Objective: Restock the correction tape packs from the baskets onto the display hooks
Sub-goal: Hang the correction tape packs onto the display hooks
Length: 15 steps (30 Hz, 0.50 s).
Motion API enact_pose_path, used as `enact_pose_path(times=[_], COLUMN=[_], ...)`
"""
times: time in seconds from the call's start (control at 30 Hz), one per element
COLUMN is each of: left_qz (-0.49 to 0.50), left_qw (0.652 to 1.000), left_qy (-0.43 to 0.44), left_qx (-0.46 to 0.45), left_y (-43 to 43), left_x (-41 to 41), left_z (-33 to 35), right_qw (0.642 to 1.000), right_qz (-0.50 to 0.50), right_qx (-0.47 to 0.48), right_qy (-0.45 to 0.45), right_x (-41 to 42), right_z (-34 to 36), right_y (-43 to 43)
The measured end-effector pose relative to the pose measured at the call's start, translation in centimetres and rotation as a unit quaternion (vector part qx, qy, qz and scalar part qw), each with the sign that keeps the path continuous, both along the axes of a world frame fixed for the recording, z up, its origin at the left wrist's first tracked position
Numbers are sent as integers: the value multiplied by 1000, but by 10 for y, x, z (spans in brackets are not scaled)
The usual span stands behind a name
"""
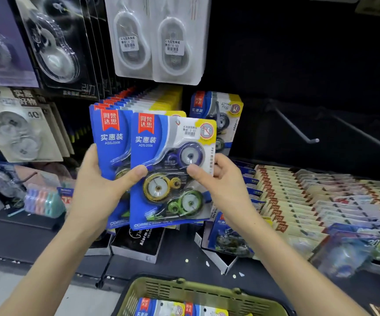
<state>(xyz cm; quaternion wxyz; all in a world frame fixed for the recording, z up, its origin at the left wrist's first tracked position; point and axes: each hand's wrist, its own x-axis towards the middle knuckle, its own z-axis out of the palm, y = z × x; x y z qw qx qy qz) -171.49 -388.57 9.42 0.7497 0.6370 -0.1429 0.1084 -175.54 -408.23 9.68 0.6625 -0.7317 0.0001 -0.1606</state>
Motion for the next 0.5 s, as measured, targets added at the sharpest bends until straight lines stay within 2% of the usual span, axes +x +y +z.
enact_pose_path(times=[0.13, 0.27, 0.4, 0.5], left_qz=[-16, 6, 43, 57], left_qw=[999, 999, 999, 998], left_qy=[10, 10, 19, 21], left_qx=[41, 41, 27, 23], left_y=[2, 7, 13, 12], left_x=[4, 6, 7, 6], left_z=[-3, -4, -3, -3], right_qw=[999, 995, 992, 990], right_qz=[-17, -22, -99, -117], right_qx=[48, 80, 43, 21], right_qy=[-20, -48, -70, -75], right_x=[-10, -25, -36, -36], right_z=[-1, 2, 3, 5], right_y=[-10, -33, -54, -62])
